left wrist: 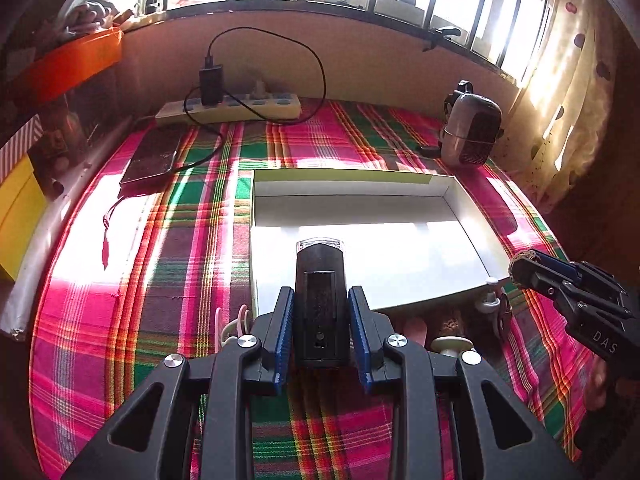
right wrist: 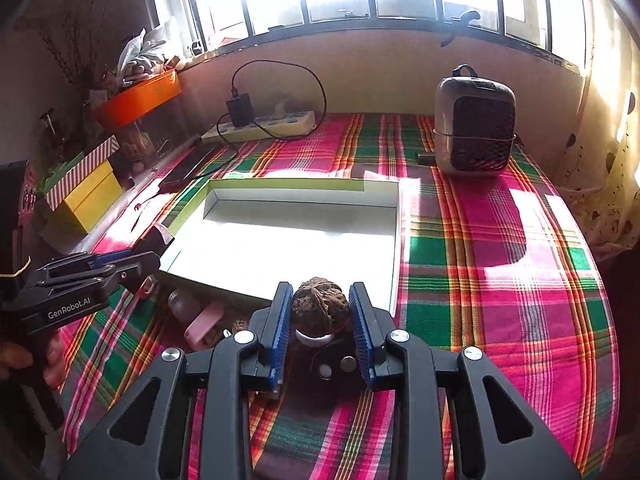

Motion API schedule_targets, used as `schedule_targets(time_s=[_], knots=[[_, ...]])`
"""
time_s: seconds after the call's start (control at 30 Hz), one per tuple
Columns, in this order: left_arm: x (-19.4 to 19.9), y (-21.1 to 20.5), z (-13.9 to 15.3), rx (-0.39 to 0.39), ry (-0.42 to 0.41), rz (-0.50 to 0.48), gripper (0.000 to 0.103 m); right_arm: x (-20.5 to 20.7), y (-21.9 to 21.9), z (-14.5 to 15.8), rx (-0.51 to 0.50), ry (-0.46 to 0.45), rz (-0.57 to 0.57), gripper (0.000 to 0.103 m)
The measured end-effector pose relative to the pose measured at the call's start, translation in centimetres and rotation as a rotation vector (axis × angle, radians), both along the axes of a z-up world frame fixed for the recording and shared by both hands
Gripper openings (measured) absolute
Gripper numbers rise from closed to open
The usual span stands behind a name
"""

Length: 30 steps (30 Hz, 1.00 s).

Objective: Organize objects
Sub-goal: 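Lift the walnut and black device and carry both over the box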

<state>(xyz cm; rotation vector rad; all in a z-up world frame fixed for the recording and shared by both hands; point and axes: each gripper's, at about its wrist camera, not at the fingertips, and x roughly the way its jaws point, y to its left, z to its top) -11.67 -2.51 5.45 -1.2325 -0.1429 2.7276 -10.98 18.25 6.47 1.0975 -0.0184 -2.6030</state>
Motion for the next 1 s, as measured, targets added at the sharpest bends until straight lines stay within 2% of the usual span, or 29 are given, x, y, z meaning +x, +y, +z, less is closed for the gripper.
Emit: schedule_targets(time_s=[0.23,0.6,1.0], knots=[[-3.0,0.3,-0.1,-0.005,-0.005,-0.010,0.025,-3.8,-0.6,-0.2,0.009,-0.004,0.014,0.030],[-7.9,0.1,-1.6,-0.035,-0.034,0.001,0.025,-10.0,-1.2,-2.9,0.043,-0.060,0.028,0.030],[-10.4,0.3,-3.3,-0.050,-0.060,0.009,0.025,-13.0,-1.9,-4.4,0.087,-0.086,0.037,0.030]])
